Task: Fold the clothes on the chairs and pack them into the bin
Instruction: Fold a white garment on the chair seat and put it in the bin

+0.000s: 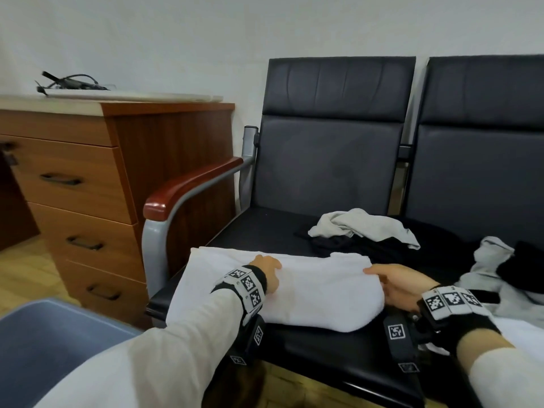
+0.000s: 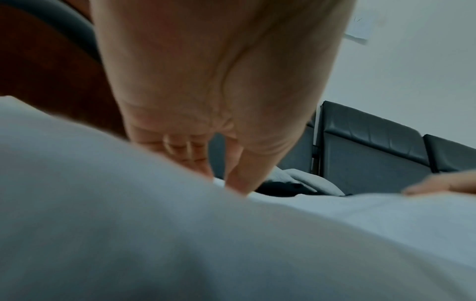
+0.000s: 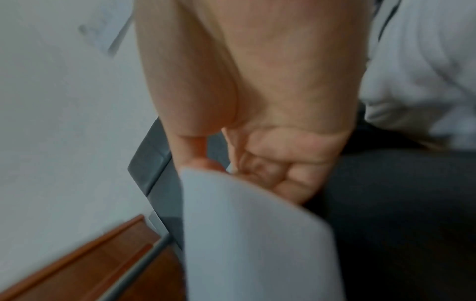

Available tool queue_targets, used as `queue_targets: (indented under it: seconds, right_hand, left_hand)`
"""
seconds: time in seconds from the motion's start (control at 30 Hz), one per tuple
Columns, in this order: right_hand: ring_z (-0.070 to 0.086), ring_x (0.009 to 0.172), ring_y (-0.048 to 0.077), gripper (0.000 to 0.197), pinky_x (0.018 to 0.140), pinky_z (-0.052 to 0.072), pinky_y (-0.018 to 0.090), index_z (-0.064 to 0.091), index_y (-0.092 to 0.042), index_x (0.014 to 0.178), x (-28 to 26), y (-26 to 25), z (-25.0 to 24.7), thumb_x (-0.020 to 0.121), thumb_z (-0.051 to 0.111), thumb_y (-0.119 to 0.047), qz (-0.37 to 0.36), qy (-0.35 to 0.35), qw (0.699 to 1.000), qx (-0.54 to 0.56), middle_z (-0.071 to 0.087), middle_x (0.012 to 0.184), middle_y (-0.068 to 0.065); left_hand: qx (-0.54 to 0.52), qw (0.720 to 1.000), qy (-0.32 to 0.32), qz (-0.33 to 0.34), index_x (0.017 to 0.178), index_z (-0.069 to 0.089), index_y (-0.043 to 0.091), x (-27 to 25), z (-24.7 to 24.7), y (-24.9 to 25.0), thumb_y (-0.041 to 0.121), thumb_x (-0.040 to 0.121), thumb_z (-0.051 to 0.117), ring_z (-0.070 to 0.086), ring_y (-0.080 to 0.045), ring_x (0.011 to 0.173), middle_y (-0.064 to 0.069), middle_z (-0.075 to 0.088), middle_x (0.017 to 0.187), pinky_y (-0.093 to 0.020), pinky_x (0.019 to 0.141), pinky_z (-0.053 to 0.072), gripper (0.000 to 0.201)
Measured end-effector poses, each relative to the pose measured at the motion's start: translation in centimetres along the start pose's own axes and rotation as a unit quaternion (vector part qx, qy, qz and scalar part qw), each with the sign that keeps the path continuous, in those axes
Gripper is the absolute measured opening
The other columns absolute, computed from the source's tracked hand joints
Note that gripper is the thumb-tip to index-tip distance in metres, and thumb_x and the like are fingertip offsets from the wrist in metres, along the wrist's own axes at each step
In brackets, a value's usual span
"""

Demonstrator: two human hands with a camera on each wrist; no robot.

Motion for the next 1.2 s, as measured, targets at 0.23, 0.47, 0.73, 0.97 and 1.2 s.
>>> queue_targets:
  seconds: [0.23,0.47,0.73,0.97,1.2]
  right_hand:
    - [0.047,0.074,0.019,0.028,0.065,0.037,0.030,0.055,-0.018,0.085,-0.5,-4.5,1.3,0.065,0.073,-0.027,-0.085,-0.014,0.971,0.221,0.045,0.078,0.007]
    - [0.047,0.049,0.012,0.027,0.057,0.038,0.027,0.049,-0.014,0.063,-2.3,-9.4,6.9,0.089,0.048,-0.017,-0.155,0.009,0.969,0.191,0.048,0.050,-0.001]
    - [0.034,0.037,0.007,0.016,0.039,0.031,0.020,0.039,-0.014,0.079,-2.0,-11.2,19.0,0.088,0.041,-0.002,-0.162,-0.076,0.969,0.170,0.034,0.059,0.005]
    - [0.057,0.064,0.019,0.068,0.053,0.051,0.029,0.012,-0.013,0.152,0.6,-6.9,22.7,0.097,0.052,-0.015,-0.095,-0.107,0.986,0.084,0.059,0.089,0.013]
    - [0.047,0.058,0.014,0.058,0.045,0.033,0.022,0.026,-0.012,0.148,2.5,-5.2,13.7,0.094,0.047,-0.008,-0.100,0.022,0.995,-0.006,0.059,0.079,0.007]
  left_hand:
    - [-0.029,0.995,-0.017,0.097,0.145,0.036,0.020,0.3,2.3,5.2,0.011,0.094,0.042,0.028,-0.022,0.140,-0.005,0.030,0.152,-0.030,0.116,0.022,0.052]
    - [-0.323,0.932,-0.044,0.160,0.150,0.022,0.026,0.1,2.7,8.1,0.006,0.088,0.053,0.058,-0.022,0.095,-0.009,0.056,0.115,-0.029,0.085,0.050,0.073]
    - [-0.676,0.731,0.029,-0.094,0.120,0.055,0.001,0.3,-1.4,-6.9,0.047,0.095,0.041,0.065,-0.029,0.076,-0.016,0.066,0.098,-0.029,0.061,0.046,0.054]
    - [-0.715,0.693,-0.048,-0.077,0.119,0.058,0.006,0.0,1.0,-9.3,0.048,0.098,0.037,0.060,-0.034,0.101,-0.020,0.062,0.114,-0.043,0.082,0.050,0.052]
    - [-0.446,0.886,0.113,-0.064,0.110,0.060,0.002,1.2,-1.6,-11.9,-0.008,0.084,0.052,0.057,-0.041,0.111,-0.027,0.058,0.122,-0.049,0.098,0.047,0.029]
Point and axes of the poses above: each hand's wrist, its own x-axis towards the middle knuckle, its own z-axis out of the palm, y = z × x, the point moved 10 cm from there along x, towards the middle knuckle
